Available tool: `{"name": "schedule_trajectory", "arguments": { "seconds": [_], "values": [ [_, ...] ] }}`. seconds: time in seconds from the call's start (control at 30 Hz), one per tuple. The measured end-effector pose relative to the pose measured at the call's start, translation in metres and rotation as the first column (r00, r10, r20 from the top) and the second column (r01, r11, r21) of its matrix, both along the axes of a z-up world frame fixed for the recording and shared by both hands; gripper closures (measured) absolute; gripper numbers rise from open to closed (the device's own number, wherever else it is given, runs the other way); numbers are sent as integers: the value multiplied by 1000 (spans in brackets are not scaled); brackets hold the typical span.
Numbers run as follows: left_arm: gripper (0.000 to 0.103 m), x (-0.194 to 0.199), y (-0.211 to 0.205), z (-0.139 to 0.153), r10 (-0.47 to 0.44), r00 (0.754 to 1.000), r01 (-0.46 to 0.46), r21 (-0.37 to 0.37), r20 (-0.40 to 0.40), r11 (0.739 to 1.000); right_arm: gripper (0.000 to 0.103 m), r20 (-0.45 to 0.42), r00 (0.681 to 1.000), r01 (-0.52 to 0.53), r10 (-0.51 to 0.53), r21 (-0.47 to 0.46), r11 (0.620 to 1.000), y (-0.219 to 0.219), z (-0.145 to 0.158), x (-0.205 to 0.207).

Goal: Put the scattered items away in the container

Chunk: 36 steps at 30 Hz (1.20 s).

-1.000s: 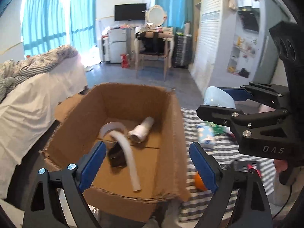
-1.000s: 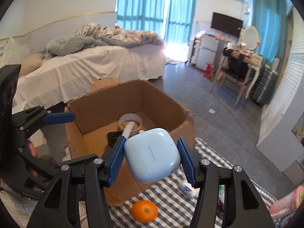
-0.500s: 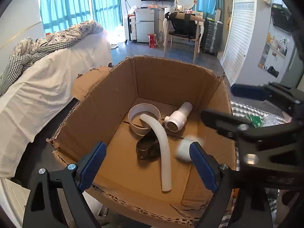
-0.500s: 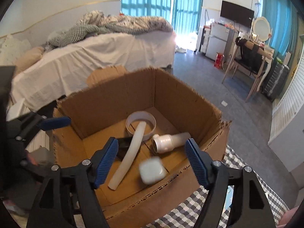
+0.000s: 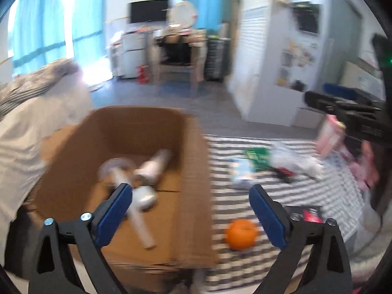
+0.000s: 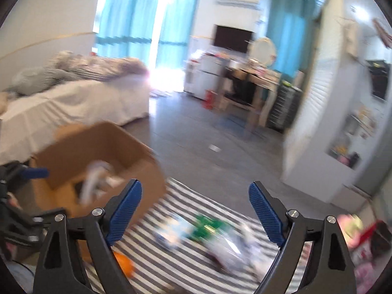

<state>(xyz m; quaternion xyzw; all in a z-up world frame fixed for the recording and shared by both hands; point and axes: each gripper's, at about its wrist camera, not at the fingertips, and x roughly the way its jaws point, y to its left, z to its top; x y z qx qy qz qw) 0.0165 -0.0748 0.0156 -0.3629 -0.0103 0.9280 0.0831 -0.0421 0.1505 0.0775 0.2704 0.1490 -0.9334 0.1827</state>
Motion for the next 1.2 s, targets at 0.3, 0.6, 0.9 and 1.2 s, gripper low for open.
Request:
{"name": "schedule_trajectory", "arguments": {
  "seconds": [0.3, 0.6, 0.9, 1.2],
  "values": [
    [0, -16, 80, -66, -109, 987, 116, -58, 123, 992, 14, 209, 948, 232, -238, 56, 971, 121, -81, -15],
    [0, -25, 111, -99, -94, 982, 114, -116, 164, 987, 14, 325, 914, 230, -244, 79, 970, 159, -138, -34],
    [0, -43, 111, -124, -44, 976, 77, -147, 215, 986, 14, 369, 902, 192, -222, 116, 974, 159, -169, -71],
    [1, -49, 109, -140, -62, 962, 108, -164, 265, 980, 14, 417, 880, 214, -228, 81, 973, 168, -183, -82]
  ]
}}
